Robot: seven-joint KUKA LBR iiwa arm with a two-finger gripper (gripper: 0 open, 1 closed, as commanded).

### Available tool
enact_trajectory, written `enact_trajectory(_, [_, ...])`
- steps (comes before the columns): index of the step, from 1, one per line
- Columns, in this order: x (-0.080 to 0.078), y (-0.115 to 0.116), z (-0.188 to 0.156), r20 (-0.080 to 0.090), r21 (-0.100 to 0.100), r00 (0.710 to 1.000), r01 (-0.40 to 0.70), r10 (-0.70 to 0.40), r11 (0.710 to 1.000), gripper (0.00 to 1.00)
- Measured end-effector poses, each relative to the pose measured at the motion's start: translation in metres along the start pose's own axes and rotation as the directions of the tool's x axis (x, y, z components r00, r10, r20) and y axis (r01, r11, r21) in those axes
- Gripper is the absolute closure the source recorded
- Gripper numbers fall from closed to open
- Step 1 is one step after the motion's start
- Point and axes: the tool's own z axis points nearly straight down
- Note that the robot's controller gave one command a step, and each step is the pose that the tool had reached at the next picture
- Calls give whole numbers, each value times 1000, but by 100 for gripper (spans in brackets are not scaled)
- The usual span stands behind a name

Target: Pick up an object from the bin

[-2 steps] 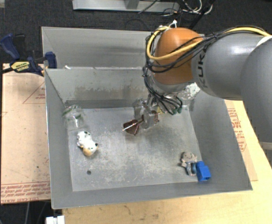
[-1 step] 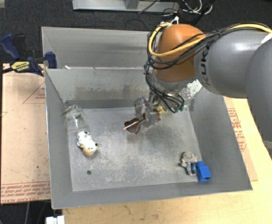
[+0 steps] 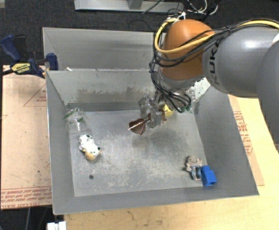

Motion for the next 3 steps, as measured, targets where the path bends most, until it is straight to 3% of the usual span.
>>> enact_trajectory(3, [-1,0,-37,5,2,1000,-1,1,1000,100])
